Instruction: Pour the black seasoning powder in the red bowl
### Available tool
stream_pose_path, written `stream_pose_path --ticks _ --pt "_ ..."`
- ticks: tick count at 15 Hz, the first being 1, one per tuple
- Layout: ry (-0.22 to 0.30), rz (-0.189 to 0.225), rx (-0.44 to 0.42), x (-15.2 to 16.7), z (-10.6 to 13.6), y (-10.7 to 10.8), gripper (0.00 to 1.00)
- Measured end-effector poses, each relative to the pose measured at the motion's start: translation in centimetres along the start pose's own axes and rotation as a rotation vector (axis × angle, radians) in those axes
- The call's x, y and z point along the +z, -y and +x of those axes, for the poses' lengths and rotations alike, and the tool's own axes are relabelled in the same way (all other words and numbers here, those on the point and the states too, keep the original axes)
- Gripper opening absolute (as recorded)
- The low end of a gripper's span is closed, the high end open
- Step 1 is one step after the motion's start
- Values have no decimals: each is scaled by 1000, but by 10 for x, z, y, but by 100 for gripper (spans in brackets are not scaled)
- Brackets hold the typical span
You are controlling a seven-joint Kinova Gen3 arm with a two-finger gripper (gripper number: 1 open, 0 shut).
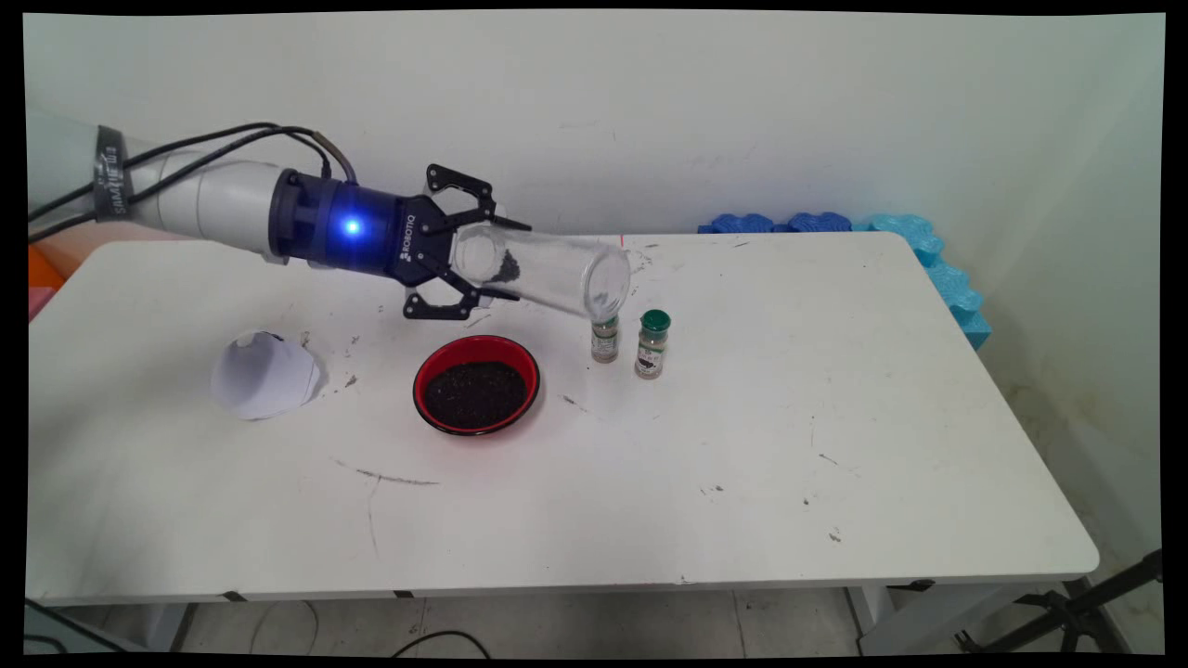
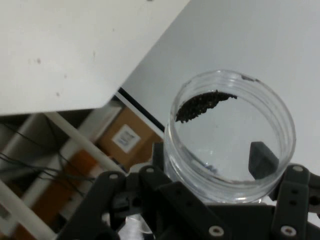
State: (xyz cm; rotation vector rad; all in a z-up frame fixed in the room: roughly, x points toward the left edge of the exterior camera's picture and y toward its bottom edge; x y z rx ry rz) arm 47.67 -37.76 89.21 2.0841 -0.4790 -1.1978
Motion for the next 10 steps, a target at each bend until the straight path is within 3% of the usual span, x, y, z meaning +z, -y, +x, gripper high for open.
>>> stream_pose_path --ticks 6,10 --pt "-18 76 347 0 -11 -3 0" --pt "-26 111 521 1 -17 -7 0"
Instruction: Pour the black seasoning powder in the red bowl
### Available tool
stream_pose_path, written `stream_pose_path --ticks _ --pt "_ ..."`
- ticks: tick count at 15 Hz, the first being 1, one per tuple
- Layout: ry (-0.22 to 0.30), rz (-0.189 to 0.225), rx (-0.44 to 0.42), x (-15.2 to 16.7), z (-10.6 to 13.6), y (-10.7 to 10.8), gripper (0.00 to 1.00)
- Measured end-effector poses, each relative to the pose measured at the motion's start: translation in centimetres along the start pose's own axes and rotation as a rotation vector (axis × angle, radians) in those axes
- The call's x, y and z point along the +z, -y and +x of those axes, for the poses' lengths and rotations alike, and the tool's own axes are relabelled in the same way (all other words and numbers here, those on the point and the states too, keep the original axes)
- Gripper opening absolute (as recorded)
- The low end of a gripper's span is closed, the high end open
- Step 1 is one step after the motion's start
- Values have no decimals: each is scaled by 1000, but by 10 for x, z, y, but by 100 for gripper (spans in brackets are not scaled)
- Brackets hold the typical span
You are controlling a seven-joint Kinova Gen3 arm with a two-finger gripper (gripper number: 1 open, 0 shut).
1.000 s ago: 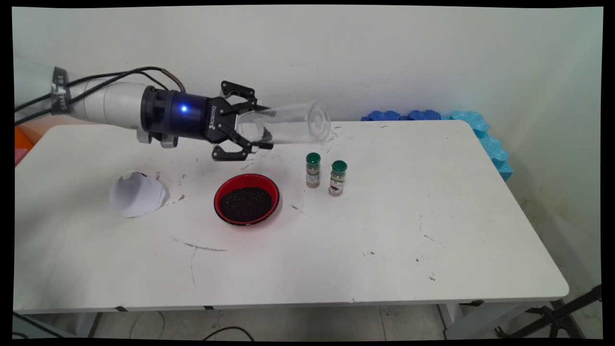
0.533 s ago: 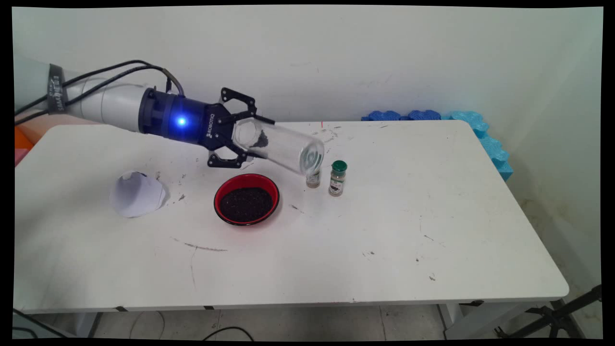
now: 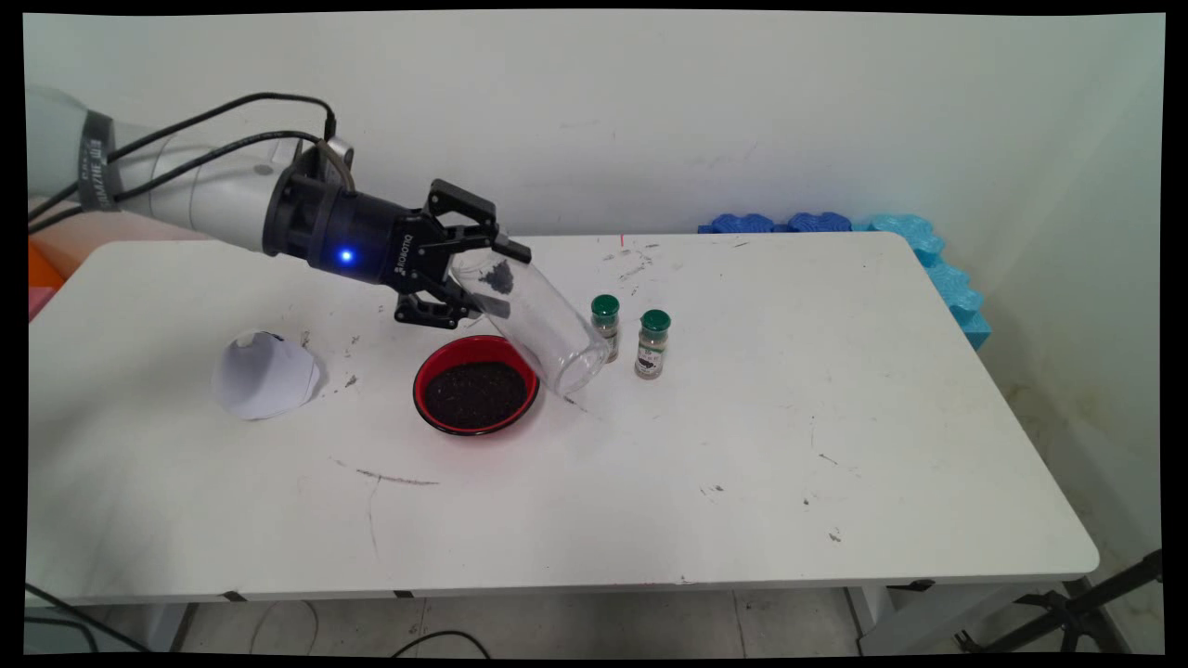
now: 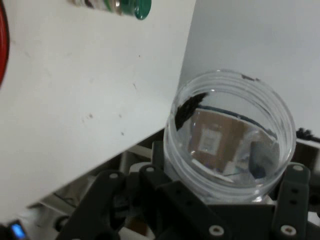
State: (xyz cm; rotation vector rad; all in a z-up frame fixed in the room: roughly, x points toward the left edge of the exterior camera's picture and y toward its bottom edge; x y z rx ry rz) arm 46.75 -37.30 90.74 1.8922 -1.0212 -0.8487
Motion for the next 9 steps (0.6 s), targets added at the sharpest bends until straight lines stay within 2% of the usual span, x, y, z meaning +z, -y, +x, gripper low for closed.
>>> stream_pose_path --ticks 9 --pt "-21 97 519 -7 -7 -31 0"
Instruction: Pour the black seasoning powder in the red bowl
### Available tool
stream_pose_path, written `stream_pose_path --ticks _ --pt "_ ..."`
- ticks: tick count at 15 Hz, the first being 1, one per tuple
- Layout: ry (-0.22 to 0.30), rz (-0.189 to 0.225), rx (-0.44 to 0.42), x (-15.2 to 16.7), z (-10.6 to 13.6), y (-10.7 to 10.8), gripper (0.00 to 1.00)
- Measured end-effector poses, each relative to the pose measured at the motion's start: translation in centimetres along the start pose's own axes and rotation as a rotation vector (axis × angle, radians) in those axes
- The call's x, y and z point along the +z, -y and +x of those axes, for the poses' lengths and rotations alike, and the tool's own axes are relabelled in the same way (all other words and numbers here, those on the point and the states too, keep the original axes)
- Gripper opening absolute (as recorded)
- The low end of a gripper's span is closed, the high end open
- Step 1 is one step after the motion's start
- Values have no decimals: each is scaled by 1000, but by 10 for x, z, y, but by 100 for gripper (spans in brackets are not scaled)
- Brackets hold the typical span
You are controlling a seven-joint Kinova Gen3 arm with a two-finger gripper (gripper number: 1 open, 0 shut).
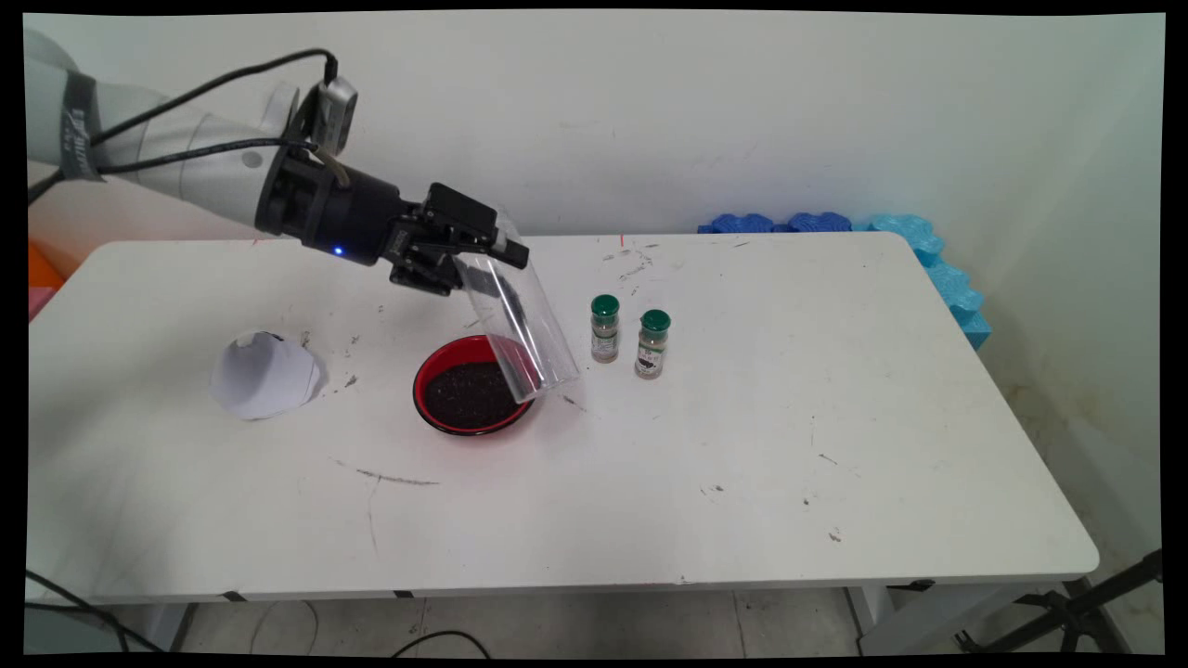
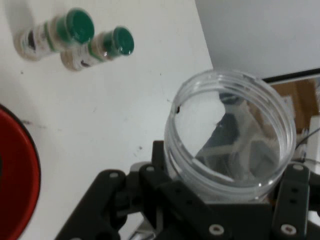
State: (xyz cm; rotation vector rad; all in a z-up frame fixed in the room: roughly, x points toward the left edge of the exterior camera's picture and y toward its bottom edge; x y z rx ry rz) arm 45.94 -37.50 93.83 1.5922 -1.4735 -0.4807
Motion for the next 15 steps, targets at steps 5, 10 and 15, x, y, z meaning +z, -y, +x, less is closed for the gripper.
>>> stream_pose_path --ticks 5,10,15 --pt "-1 32 182 -6 2 -16 0" --pt "2 62 340 -11 2 -32 0" --pt "4 79 562 -13 -3 -51 0"
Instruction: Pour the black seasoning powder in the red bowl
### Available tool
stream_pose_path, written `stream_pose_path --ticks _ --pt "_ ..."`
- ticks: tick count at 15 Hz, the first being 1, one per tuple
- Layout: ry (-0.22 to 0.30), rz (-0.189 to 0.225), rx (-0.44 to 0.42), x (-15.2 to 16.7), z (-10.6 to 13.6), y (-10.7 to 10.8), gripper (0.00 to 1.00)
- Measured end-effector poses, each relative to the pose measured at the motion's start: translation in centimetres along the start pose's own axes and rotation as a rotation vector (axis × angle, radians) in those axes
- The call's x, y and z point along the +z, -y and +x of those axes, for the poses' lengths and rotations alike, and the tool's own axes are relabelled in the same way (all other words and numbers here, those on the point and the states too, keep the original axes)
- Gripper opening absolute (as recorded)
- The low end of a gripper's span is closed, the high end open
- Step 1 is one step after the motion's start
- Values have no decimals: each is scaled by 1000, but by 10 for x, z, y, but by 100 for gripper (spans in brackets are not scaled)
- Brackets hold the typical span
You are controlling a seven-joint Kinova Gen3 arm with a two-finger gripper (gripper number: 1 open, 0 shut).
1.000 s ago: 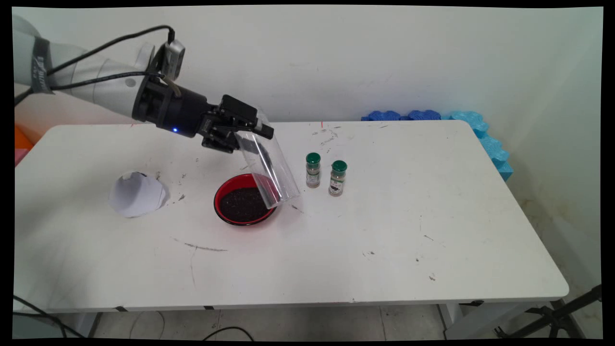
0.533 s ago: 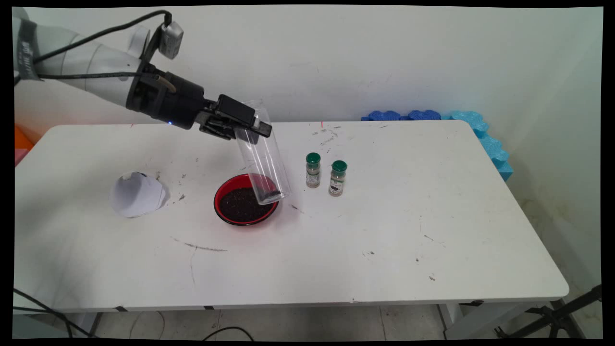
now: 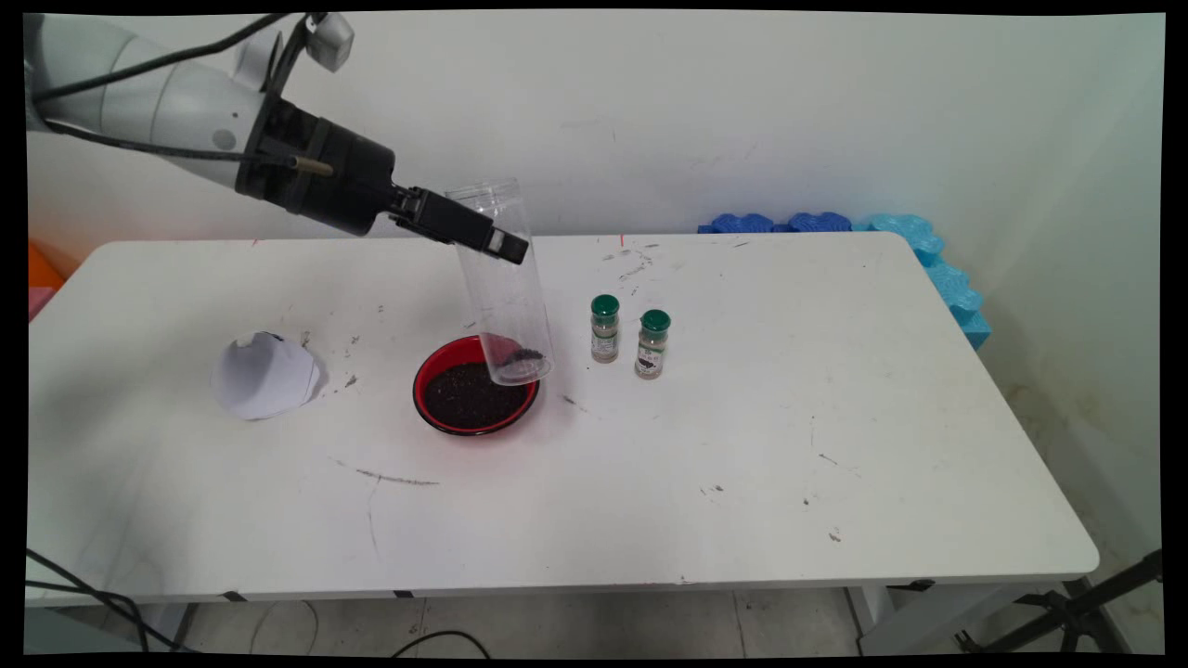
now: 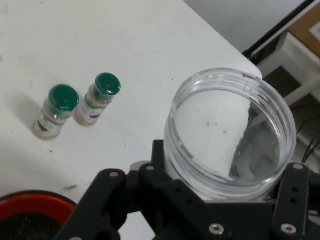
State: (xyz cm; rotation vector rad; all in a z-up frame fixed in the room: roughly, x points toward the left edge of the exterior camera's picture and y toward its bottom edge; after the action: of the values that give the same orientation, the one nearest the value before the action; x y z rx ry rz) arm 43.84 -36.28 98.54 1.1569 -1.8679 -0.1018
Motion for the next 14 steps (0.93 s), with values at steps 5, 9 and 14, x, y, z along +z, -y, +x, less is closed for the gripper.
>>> stream_pose_path --ticks 5,9,14 --pt "3 2 141 2 4 -18 0" --pt "-7 5 249 6 6 -30 0" --pt "-12 13 372 13 6 -40 0"
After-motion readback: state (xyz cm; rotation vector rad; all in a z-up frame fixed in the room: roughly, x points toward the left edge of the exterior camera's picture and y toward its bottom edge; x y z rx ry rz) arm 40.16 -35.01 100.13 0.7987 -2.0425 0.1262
